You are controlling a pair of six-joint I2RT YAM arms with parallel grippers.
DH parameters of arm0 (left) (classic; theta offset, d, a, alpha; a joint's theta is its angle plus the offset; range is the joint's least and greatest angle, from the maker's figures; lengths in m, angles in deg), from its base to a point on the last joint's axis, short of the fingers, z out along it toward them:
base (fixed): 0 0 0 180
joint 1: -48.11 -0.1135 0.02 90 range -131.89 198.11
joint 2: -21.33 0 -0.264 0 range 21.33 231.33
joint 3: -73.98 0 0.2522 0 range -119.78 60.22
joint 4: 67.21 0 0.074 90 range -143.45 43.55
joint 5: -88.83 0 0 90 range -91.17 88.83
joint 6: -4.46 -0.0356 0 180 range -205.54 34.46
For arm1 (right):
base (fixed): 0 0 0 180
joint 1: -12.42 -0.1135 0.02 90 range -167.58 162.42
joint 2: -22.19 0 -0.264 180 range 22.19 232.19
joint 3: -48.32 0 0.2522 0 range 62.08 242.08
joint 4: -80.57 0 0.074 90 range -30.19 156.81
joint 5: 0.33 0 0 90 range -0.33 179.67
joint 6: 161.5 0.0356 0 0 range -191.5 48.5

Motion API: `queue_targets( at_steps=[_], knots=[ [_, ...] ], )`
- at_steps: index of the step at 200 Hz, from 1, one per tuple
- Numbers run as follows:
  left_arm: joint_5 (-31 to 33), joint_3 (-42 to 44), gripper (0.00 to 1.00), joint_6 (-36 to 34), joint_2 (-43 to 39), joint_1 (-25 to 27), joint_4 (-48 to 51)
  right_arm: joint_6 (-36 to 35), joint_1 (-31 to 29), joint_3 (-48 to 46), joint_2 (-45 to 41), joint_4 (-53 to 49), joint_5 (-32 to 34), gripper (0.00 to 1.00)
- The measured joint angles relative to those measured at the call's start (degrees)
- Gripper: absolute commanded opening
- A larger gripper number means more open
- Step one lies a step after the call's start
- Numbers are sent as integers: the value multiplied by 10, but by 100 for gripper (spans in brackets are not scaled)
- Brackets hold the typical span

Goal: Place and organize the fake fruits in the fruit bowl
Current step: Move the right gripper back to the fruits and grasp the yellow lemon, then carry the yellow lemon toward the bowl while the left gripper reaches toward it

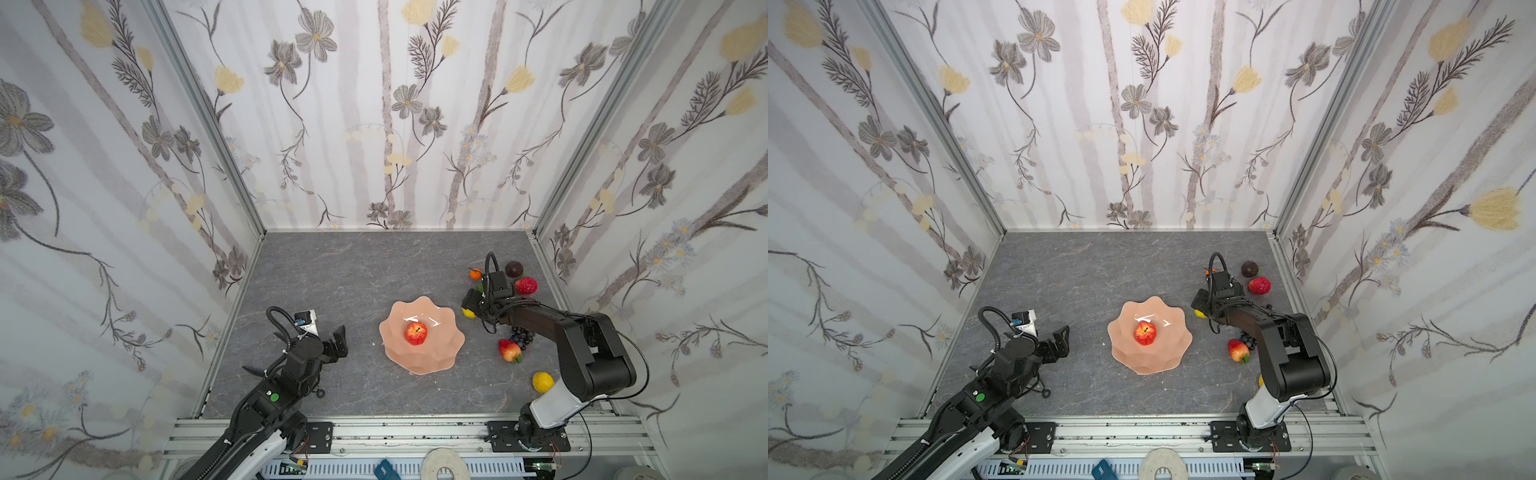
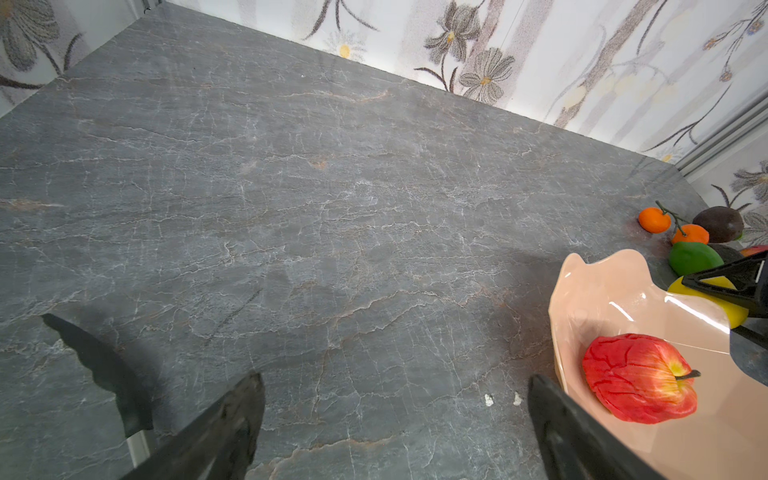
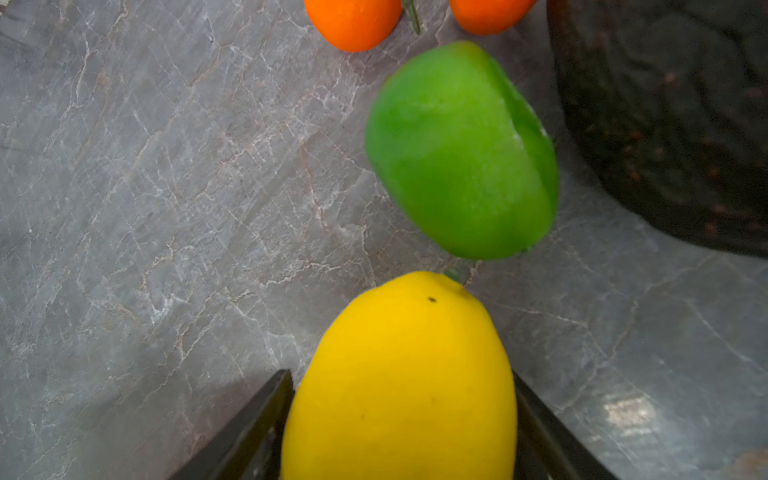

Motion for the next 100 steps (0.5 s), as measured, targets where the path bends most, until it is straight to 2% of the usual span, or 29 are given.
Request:
queue_targets(
  at_steps=[59,100],
  knots=[
    [0,0,100,0,-3,0,0,-3,-1,-25,-38,0,-3,61],
    [0,0,100,0,-2,0,0,-17,-1,-52,-102,13,-13,54]
  ],
)
